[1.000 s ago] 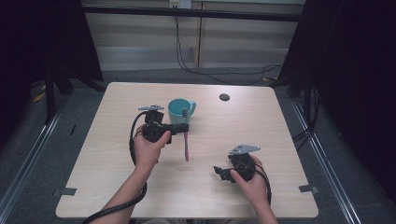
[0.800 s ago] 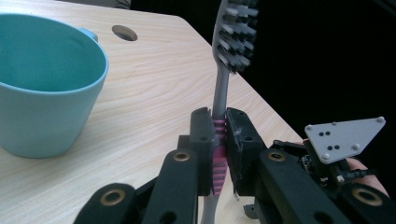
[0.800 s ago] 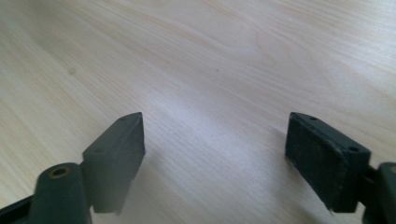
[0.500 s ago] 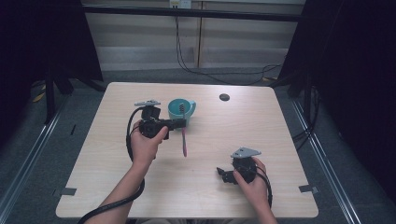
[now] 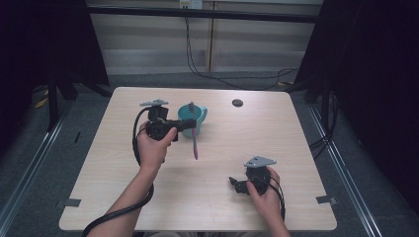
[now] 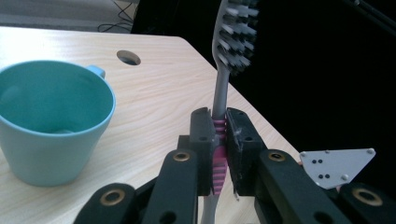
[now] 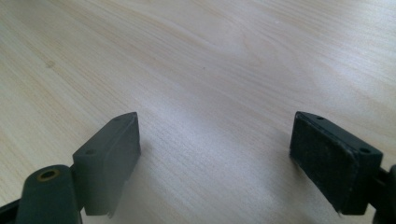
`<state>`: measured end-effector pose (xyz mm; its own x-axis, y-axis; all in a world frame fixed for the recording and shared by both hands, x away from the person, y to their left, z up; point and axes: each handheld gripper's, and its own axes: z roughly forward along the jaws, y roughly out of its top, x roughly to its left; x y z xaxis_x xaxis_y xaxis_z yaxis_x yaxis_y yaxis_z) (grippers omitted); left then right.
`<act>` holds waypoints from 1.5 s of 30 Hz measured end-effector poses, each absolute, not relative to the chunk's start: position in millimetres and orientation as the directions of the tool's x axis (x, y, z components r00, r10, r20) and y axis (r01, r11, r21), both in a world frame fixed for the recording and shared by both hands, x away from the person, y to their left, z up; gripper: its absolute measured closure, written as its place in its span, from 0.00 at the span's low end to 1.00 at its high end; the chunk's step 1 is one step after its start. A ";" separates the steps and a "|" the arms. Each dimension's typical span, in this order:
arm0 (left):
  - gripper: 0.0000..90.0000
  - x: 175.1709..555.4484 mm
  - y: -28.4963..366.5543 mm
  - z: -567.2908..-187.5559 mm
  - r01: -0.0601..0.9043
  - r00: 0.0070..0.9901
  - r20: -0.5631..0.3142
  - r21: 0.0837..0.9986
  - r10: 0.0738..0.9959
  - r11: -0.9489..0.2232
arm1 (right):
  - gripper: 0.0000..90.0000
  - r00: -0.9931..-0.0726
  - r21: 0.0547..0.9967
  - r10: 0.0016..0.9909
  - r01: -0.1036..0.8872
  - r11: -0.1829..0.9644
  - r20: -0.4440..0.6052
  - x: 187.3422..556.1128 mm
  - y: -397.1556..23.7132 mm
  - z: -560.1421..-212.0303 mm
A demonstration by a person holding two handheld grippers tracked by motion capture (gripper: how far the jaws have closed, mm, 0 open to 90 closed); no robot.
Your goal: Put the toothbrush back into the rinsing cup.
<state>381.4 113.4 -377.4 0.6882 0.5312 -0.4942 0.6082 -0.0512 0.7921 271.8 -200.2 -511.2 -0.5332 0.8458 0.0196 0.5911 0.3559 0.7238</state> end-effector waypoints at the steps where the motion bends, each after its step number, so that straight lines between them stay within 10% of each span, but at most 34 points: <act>1: 0.91 381.9 114.3 -376.1 0.609 0.687 -0.497 0.792 0.530 -0.047 | 0.18 -0.533 0.724 0.846 0.591 0.356 0.020 271.7 -200.1 -511.2; 45: 0.91 419.7 124.1 -337.7 0.584 0.672 -0.479 0.811 0.564 -0.008 | 0.17 -0.531 0.723 0.847 0.593 0.354 0.020 271.6 -199.9 -511.1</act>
<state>419.7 124.1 -337.7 0.6724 0.5644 -0.4788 0.5845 -0.0079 0.8114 271.6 -199.9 -511.1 -0.5306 0.8474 0.0203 0.5931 0.3541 0.7231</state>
